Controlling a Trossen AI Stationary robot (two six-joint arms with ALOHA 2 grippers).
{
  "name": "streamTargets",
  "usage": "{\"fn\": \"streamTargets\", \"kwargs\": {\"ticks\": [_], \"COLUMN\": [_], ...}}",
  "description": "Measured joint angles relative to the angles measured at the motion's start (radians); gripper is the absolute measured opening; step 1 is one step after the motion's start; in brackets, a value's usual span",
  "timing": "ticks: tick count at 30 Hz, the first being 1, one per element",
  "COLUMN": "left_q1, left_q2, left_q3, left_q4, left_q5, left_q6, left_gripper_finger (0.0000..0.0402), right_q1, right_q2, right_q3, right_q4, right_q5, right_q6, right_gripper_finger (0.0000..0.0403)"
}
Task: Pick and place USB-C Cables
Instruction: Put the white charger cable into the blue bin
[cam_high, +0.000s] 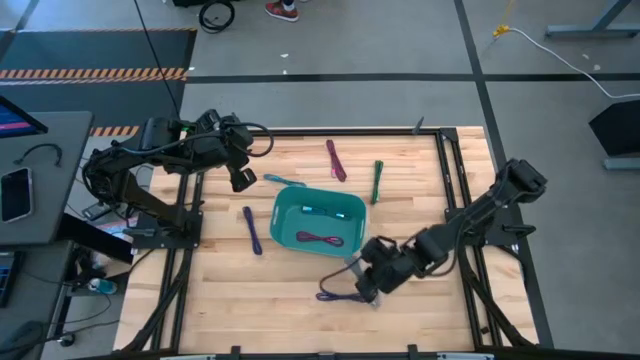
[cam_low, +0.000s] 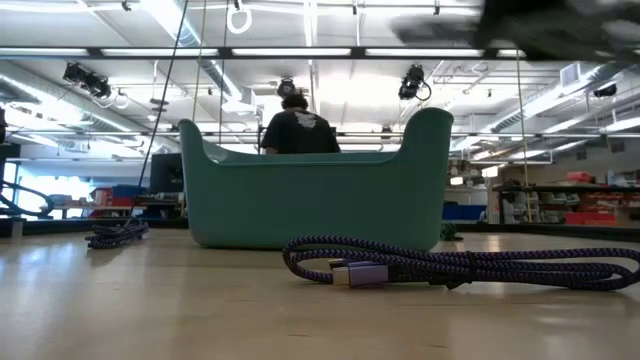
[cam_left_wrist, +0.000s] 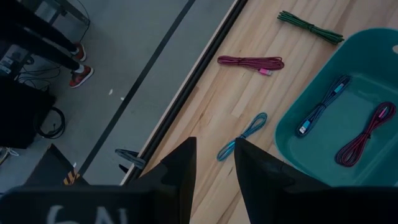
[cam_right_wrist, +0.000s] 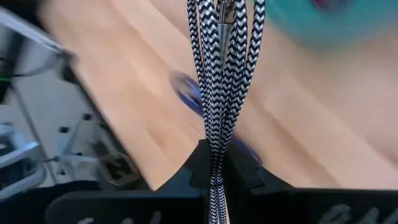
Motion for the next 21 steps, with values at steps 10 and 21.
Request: {"fn": "streamTargets", "kwargs": {"ticks": [10,21], "left_q1": [0.0,0.0], "left_q2": [0.0,0.0], "left_q3": [0.0,0.0], "left_q4": [0.0,0.0], "left_q5": [0.0,0.0], "left_q6": [0.022,0.056], "left_gripper_finger": [0.0117,0.0117], "right_q1": [-0.206,-0.489], "right_q2": [-0.002,-0.003], "right_q3": [0.272,0.311], "right_q4": [-0.114,-0.183], "right_q5": [-0.006,-0.262], "right_q6": [-0.525,-0.887], "right_gripper_finger": [0.002,0.002]}}
